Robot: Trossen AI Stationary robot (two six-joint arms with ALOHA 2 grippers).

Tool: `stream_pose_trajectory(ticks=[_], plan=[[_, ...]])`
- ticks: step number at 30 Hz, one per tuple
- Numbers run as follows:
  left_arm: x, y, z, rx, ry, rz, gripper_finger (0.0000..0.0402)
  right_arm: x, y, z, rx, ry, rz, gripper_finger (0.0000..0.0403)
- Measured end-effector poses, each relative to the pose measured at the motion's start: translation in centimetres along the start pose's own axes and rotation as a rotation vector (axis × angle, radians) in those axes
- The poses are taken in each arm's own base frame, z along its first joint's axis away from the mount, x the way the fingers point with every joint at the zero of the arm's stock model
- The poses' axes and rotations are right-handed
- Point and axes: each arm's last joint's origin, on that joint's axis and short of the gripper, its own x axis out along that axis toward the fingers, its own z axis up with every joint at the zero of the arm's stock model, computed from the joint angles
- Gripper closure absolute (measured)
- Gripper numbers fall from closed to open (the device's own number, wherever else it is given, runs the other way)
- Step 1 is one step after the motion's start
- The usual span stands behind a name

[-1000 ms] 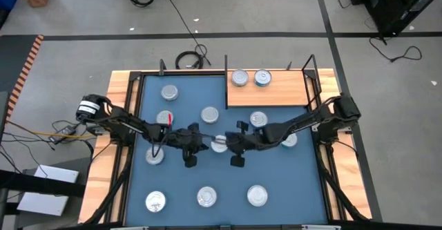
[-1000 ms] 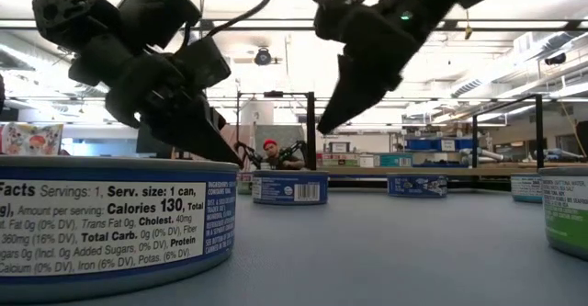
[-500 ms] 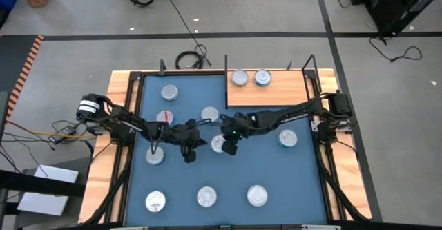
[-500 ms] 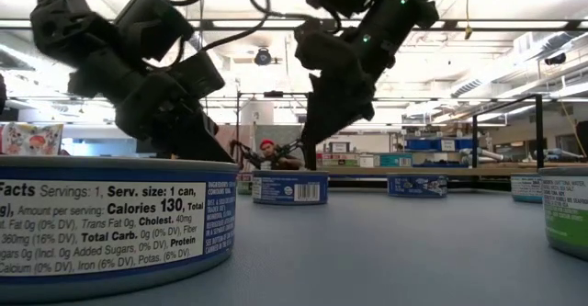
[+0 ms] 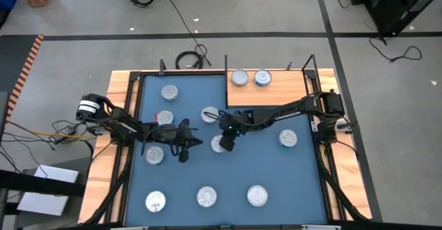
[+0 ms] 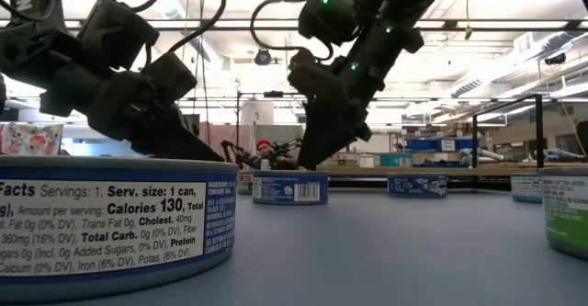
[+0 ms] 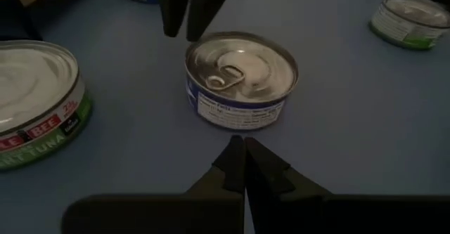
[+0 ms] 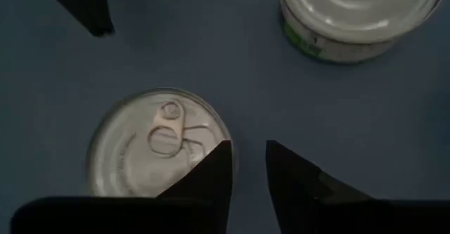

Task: Stack canned seafood by type on shelf
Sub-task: Put the top center blue tuna can on the shelf

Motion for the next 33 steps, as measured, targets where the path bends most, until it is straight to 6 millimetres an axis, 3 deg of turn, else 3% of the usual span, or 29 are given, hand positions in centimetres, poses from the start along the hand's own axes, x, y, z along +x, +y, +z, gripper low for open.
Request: stream_pose_trajectory(ticks=[6,11,16,19,33], plan=[[0.0,0.0,-0.1,-0.014,0.0,-0.002,0.0395,1.4,-0.5,0.0,0.026,0.032,0.046,0.0318],[0.0,0.0,0.0,-0.018,-0.002,-0.003,0.0395,1.3,-0.5,0.1,-0.007,0.018,0.036,0.0337],[0.0,-0.1,0.0,-0.019,-0.002,-0.01,0.0395,1.3,-0.6,0.0,-0.058,0.031,0.052,0.0392],[0.0,-0.1,0.0,-0.019,-0.002,-0.011,0.0395,1.2,-0.8,0.0,-0.068,0.041,0.049,0.0393],[0.0,-0.1,0.0,-0.019,0.0,-0.011,0.0395,-3.8,-1.3,0.1,-0.027,0.03,-0.128,0.0401]])
